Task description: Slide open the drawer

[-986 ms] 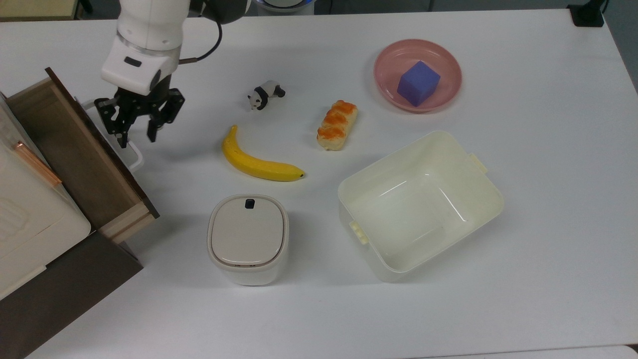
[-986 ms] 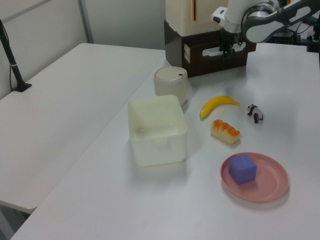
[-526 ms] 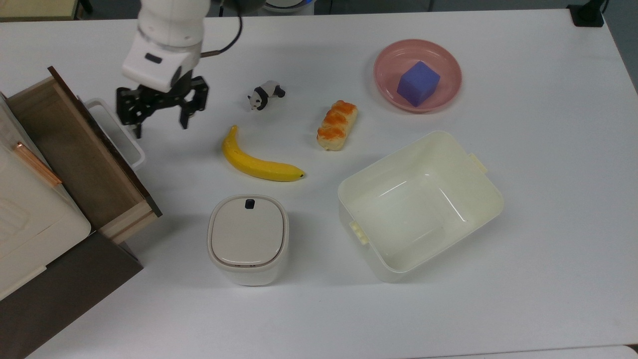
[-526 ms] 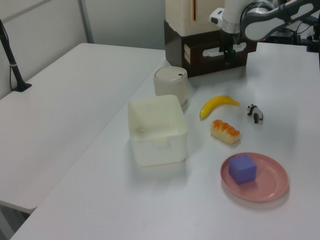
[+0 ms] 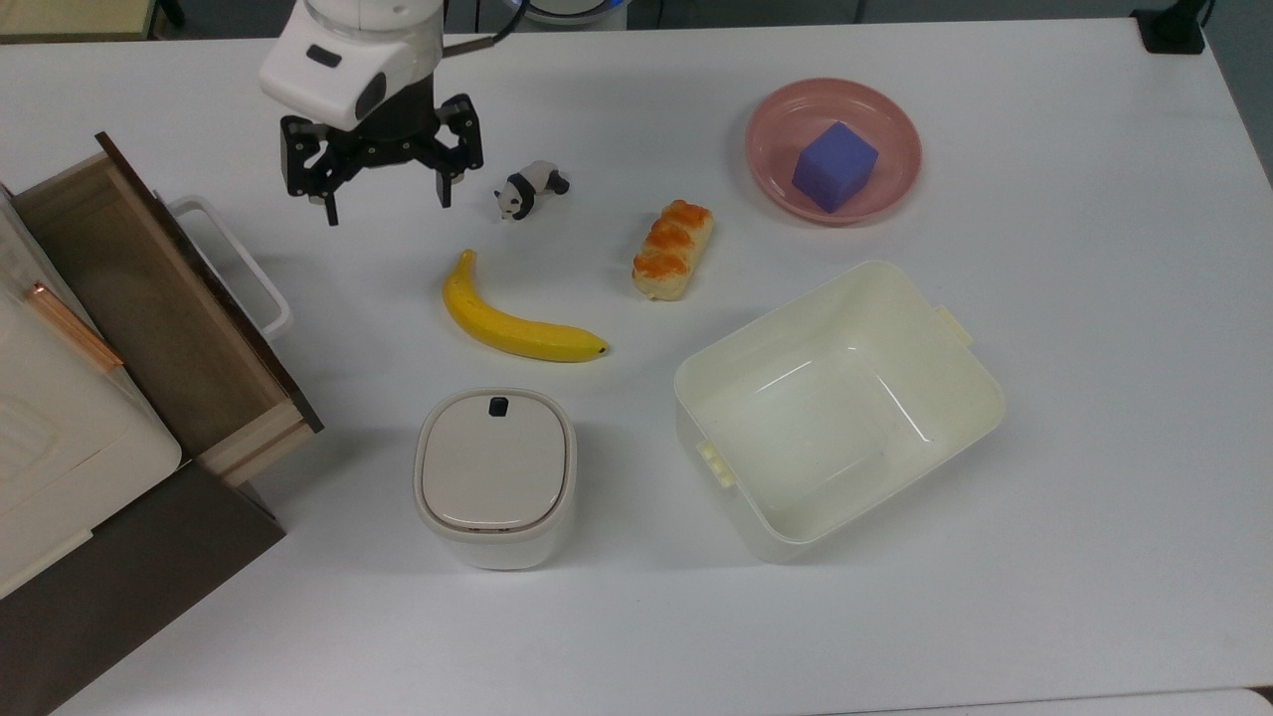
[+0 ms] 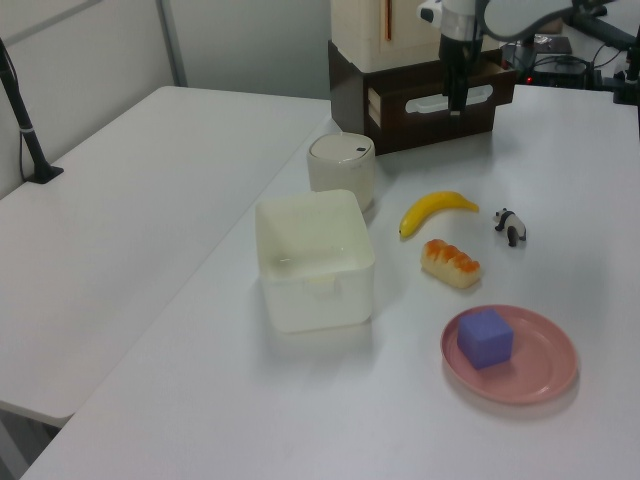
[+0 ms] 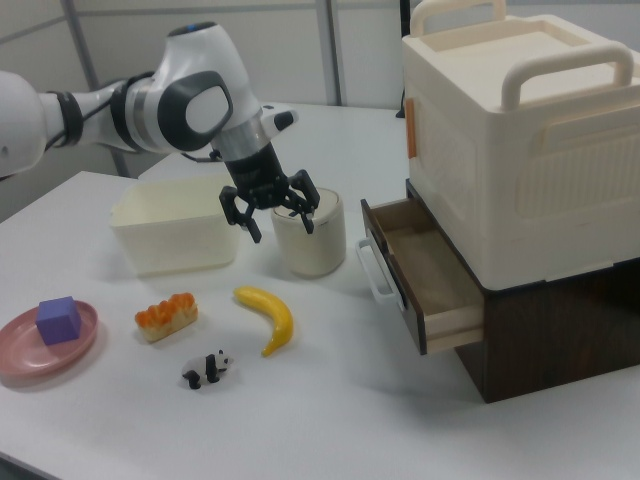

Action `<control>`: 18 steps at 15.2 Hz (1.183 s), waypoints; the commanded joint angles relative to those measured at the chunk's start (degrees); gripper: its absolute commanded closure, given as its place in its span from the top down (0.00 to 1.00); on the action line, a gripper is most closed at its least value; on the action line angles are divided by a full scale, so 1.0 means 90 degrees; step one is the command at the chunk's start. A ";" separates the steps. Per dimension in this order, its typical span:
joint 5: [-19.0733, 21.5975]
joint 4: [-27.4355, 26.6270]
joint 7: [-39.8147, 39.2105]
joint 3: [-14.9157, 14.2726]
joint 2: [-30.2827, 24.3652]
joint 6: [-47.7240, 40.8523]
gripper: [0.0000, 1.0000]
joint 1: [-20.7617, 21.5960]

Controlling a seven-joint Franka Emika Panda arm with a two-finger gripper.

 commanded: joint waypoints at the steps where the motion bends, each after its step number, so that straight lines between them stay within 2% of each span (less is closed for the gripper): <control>1: 0.0320 0.0305 0.0865 -0.0023 -0.0127 -0.0466 1.00 0.0123; 3: 0.0330 0.0402 0.1335 -0.0023 -0.0224 -0.0622 1.00 0.0211; 6: 0.0359 0.0432 0.1561 -0.0023 -0.0419 -0.0964 1.00 0.0357; 9: 0.0855 0.0461 0.2048 -0.0072 -0.0605 -0.1403 1.00 0.0514; 13: 0.1013 0.0861 0.2887 -0.0033 -0.0606 -0.2096 1.00 0.0505; 15: 0.1227 0.0910 0.2987 -0.0053 -0.0615 -0.2127 1.00 0.0485; 18: 0.1219 0.0911 0.2948 -0.0053 -0.0606 -0.2166 1.00 0.0485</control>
